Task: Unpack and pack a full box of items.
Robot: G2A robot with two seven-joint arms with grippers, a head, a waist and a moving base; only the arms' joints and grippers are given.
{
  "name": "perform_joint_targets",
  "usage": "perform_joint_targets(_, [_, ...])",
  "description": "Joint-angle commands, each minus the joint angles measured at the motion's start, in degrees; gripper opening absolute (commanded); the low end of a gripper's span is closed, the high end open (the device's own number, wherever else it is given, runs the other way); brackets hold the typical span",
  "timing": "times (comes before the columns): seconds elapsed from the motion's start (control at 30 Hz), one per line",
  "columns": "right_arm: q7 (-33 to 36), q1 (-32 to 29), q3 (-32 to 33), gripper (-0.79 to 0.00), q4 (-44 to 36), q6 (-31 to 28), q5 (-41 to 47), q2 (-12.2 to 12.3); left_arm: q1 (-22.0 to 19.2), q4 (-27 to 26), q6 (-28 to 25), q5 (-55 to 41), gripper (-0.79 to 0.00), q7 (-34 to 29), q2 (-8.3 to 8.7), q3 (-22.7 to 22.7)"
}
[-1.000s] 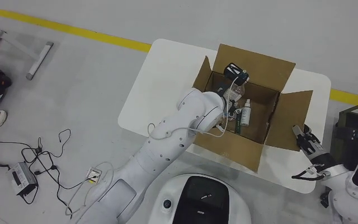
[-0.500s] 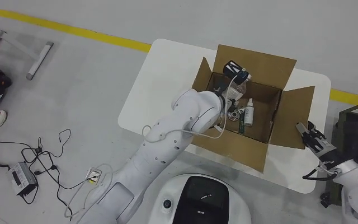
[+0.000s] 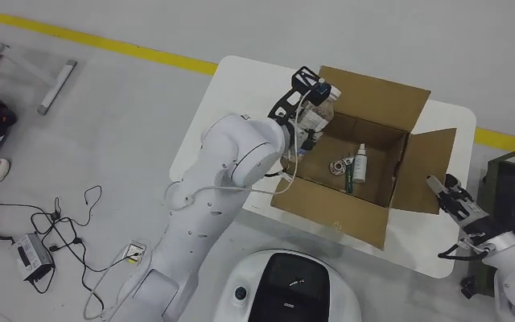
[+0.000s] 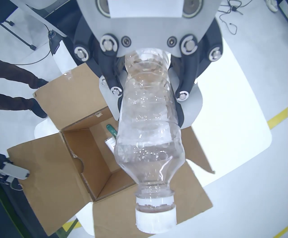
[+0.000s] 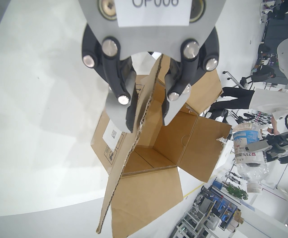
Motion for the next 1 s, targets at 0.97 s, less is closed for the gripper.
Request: perform_joint_targets(0.97, [-9.2, -6.1, 11.6, 0.000, -14.2, 0.0, 6.2, 0.0, 12.0, 9.3, 5.6, 23.4, -0.785, -6.3, 2.46, -5.2])
